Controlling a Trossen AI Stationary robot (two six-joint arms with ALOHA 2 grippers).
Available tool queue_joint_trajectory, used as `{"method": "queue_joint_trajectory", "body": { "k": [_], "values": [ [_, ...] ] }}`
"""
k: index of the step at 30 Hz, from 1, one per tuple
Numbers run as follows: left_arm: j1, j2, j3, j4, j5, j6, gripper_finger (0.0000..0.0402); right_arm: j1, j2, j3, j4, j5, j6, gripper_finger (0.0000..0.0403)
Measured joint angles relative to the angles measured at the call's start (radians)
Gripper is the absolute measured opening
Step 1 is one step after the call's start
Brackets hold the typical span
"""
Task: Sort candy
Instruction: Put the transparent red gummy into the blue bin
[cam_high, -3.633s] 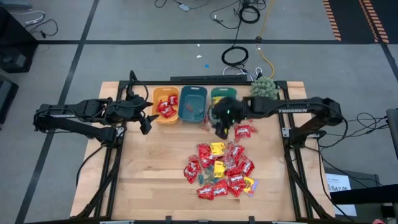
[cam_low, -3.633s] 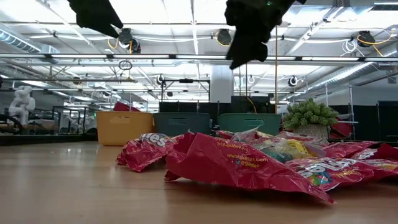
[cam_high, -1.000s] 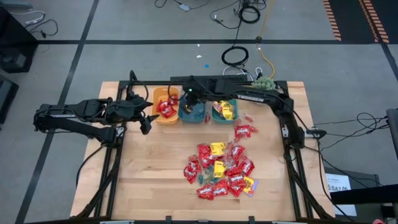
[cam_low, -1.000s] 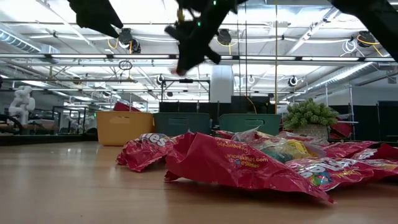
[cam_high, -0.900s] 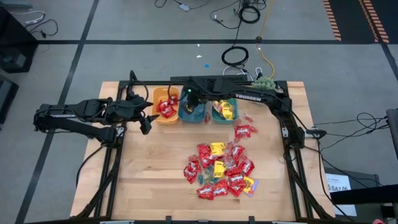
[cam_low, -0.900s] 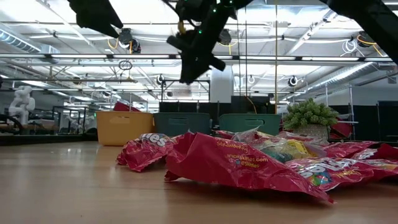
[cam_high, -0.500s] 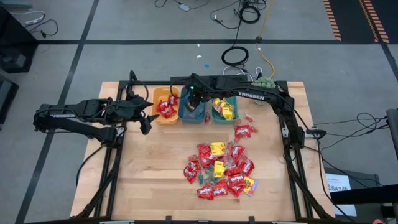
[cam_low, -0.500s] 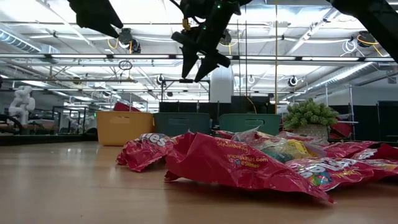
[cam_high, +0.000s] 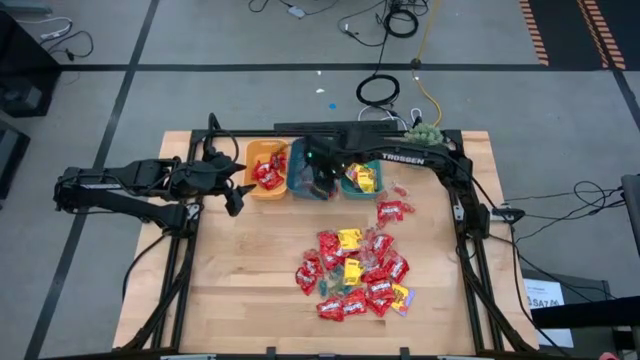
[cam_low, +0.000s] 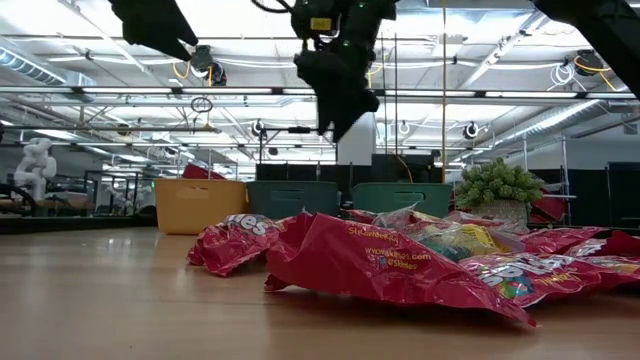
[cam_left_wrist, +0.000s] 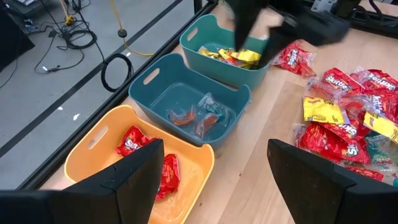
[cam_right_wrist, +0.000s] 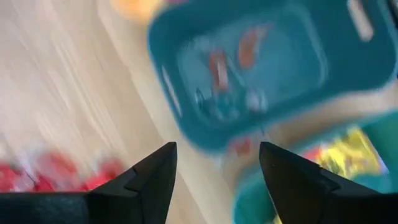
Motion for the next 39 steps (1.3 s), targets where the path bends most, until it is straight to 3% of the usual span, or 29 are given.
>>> {"method": "queue_joint_trajectory", "body": {
  "k": [10,19,39],
  "values": [
    [0.0,0.0,0.0,0.0,0.0,0.0,0.0297,0.096,0.0,-0.128,-0.005,-0.001,-0.163,0.021],
    [0.0,0.0,0.0,0.0,0.0,0.0,0.0297,0.087,0.0,-0.275,0.156,0.0,-0.261,0.021],
    [0.0,0.0,0.0,0.0,0.0,0.0,0.0297,-0.038,0.135,-0.286,0.204,0.014,-0.394,0.021]
  ]
}}
